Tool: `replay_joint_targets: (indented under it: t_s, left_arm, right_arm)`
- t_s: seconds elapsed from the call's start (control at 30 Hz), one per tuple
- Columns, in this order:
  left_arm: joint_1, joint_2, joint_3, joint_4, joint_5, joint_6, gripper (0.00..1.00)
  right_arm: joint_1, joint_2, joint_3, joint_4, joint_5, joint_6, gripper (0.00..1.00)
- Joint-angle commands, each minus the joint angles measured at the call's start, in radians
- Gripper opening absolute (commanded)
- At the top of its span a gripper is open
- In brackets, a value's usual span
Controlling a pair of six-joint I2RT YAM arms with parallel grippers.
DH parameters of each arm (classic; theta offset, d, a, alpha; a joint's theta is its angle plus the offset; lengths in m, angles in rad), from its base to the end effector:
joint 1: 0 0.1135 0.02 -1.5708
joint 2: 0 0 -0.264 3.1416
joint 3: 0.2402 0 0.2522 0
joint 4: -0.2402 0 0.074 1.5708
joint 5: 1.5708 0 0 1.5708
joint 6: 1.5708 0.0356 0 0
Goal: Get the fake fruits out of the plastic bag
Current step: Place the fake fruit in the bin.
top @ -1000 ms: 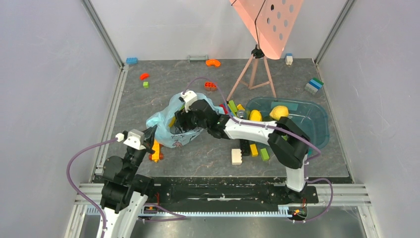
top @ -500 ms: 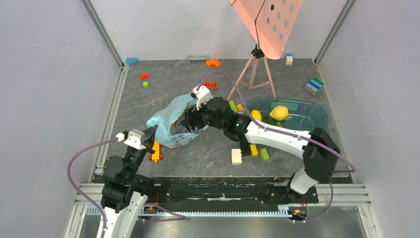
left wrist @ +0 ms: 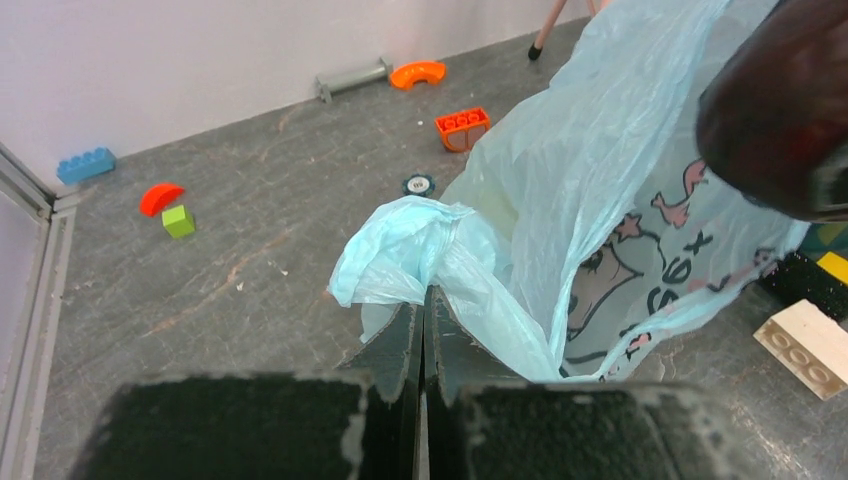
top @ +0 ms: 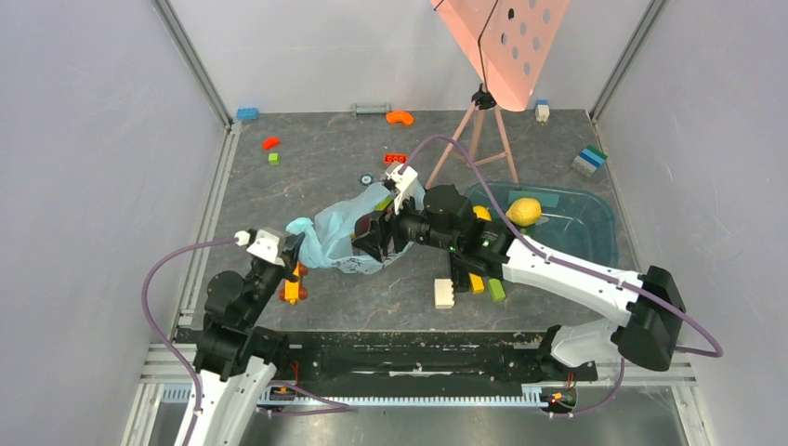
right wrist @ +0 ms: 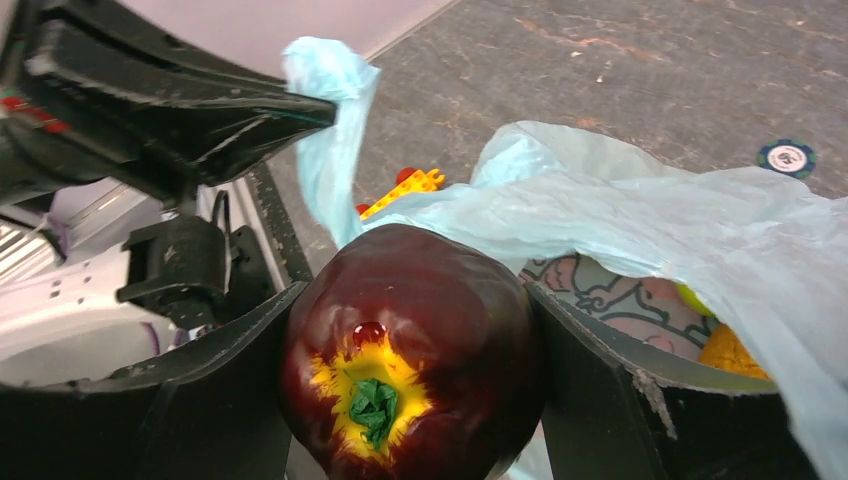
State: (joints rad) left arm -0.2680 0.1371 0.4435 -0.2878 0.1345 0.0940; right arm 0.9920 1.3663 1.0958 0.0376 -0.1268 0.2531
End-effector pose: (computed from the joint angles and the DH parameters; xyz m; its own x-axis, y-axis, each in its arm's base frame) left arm 0.0790 -0.0266 0.2827 0.0546 0.0815 -0.9952 0.3883 0.9165 0.0963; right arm 0.1739 0.2744 0.3391 -0.3470 -0.0770 -0.9347 -0.8375 0.4740 0.2719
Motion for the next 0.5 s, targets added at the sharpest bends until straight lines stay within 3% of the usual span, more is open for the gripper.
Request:
replay_joint_targets:
  t_s: [0.0,0.23,0.47]
  left_arm:
    - [-0.002,0.050,0.020,-0.001,0.005,-0.020,0.02]
    - [-0.002,0.138,0.068,-0.025,0.039,-0.031,0.02]
    - [-0.002,0.096,0.106,0.012,-0.022,-0.084,0.02]
  right_arm:
    - [0.000,-0.054,-0.009,-0.007,-0.108,-0.014,0.49]
    - [0.005,0.027,0.028,0.043,-0.244,0.012,0.50]
    - [0.046,0.155,0.072,0.033,-0.302,-0.011,0.50]
